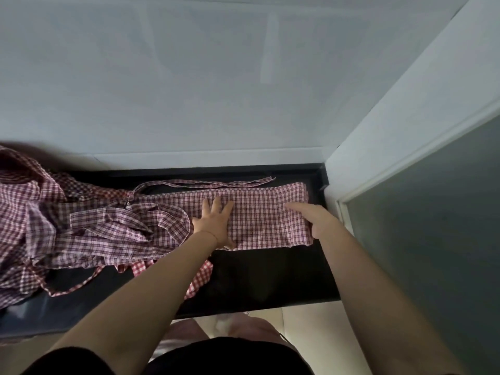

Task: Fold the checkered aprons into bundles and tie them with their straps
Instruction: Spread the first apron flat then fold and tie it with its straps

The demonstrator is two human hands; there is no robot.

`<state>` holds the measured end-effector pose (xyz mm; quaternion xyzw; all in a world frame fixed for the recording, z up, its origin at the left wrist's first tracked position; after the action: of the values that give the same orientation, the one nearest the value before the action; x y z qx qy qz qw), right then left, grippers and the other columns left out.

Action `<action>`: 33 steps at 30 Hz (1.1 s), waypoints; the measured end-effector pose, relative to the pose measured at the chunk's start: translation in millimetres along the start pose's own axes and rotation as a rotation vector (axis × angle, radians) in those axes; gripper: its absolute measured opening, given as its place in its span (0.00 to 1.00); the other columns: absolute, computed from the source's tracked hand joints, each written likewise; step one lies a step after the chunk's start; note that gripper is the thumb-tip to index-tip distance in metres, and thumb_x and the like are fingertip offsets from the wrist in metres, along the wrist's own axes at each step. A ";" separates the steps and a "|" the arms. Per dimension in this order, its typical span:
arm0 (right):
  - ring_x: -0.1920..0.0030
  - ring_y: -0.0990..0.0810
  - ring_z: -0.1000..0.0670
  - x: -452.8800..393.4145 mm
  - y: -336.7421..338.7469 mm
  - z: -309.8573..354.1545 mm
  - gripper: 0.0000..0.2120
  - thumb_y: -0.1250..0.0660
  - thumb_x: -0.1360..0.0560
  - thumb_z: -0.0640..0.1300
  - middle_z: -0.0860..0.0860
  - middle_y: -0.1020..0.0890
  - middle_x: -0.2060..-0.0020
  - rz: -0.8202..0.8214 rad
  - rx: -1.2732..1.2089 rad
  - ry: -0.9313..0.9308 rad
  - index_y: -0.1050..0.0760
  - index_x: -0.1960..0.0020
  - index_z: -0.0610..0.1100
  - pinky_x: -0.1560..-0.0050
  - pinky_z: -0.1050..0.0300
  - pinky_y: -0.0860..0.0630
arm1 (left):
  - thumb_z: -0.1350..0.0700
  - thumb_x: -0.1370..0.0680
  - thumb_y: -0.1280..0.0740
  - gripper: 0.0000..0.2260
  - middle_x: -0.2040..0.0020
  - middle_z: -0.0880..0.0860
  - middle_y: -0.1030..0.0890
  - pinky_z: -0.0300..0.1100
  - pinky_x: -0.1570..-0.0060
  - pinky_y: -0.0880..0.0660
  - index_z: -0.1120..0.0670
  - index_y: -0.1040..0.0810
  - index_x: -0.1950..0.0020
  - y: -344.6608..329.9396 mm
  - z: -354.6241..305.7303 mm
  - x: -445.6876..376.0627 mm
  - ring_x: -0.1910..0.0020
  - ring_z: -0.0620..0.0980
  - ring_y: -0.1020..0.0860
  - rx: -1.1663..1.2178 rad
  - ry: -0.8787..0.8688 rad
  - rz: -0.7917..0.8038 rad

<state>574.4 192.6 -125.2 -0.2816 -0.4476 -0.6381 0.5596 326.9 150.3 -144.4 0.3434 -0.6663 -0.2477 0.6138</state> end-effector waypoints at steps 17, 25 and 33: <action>0.41 0.20 0.41 22.7 16.7 22.2 0.30 0.21 0.35 0.41 0.43 0.19 0.41 0.202 0.100 0.068 0.25 0.35 0.40 0.34 0.42 0.27 | 0.44 0.19 0.38 0.15 0.39 0.52 0.22 0.47 0.45 0.23 0.51 0.22 0.38 27.6 -66.9 10.9 0.49 0.47 0.24 0.837 -0.040 -0.080; 0.47 0.17 0.45 59.2 11.9 56.6 0.09 0.30 0.25 0.39 0.45 0.15 0.50 0.213 0.163 0.373 0.19 0.45 0.43 0.42 0.46 0.21 | 0.35 0.22 0.41 0.28 0.31 0.52 0.28 0.56 0.36 0.28 0.47 0.33 0.26 58.5 -135.0 32.3 0.35 0.57 0.28 1.691 -0.250 0.570; 0.46 0.15 0.45 95.3 -86.4 57.4 0.18 0.34 0.23 0.33 0.43 0.15 0.47 0.571 0.294 0.434 0.24 0.35 0.44 0.42 0.46 0.19 | 0.45 0.27 0.28 0.18 0.50 0.58 0.15 0.51 0.51 0.20 0.56 0.18 0.44 76.1 -52.6 28.0 0.51 0.53 0.17 1.570 -0.108 0.171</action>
<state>462.2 197.0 -40.1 -0.1701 -0.3089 -0.4307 0.8308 366.9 182.6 -62.5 0.6112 -0.6992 0.3264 0.1759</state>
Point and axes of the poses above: each hand's wrist, its own x-axis away from the middle knuckle, its own y-axis out of the back of the hand, z = x × y, the point moved 5 cm from there along -x, towards the middle knuckle
